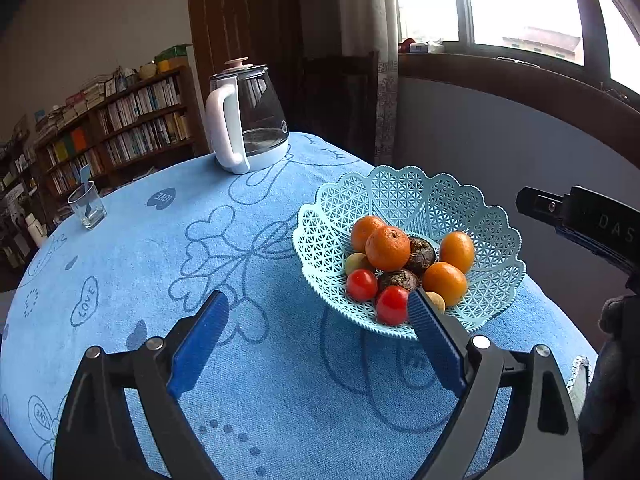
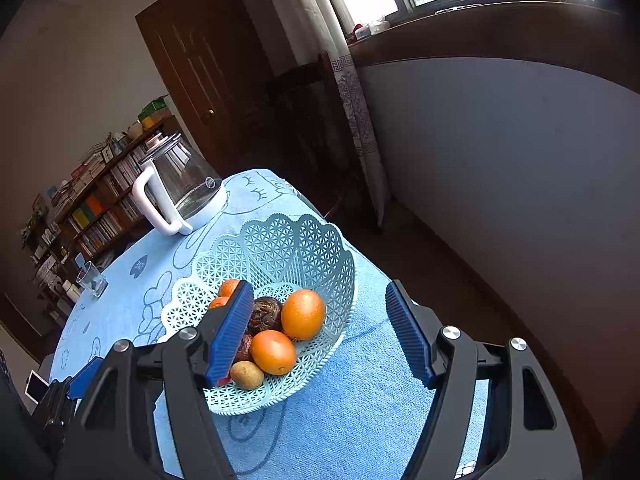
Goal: Organize fruits
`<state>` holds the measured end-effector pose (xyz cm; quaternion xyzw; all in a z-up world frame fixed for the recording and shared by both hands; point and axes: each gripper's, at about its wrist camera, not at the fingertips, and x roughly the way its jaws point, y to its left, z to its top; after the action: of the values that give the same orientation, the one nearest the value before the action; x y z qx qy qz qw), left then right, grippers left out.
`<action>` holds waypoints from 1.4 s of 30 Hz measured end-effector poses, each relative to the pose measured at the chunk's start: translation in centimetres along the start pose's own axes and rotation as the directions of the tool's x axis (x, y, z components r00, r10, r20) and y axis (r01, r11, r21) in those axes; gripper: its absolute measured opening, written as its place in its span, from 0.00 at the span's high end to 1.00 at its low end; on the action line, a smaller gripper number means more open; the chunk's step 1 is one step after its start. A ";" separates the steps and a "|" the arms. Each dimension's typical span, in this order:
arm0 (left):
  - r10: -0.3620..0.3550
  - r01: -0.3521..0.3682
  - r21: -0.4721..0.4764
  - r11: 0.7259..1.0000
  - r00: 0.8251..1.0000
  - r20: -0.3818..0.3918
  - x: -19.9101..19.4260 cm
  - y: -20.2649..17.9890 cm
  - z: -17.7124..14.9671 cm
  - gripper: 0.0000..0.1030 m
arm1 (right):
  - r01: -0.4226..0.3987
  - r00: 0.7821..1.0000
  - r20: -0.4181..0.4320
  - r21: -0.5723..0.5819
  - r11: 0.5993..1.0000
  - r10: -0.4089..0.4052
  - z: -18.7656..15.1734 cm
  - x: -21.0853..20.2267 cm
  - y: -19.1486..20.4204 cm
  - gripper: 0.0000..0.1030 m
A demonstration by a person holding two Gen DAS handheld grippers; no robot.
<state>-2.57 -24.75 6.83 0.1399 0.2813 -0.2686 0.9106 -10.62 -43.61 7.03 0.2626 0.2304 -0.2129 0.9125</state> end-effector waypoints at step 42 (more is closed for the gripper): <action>0.254 -0.254 0.011 0.967 0.967 0.019 -2.2 1.7 -0.3 0.11 | -0.038 0.994 -0.104 -0.526 0.850 -0.020 -4.3 0.0 7.1 0.06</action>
<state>-3.28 -22.37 8.04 0.1786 0.2512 -0.1530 0.9389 -8.36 -35.64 6.46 0.0146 0.3263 -0.1231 0.9371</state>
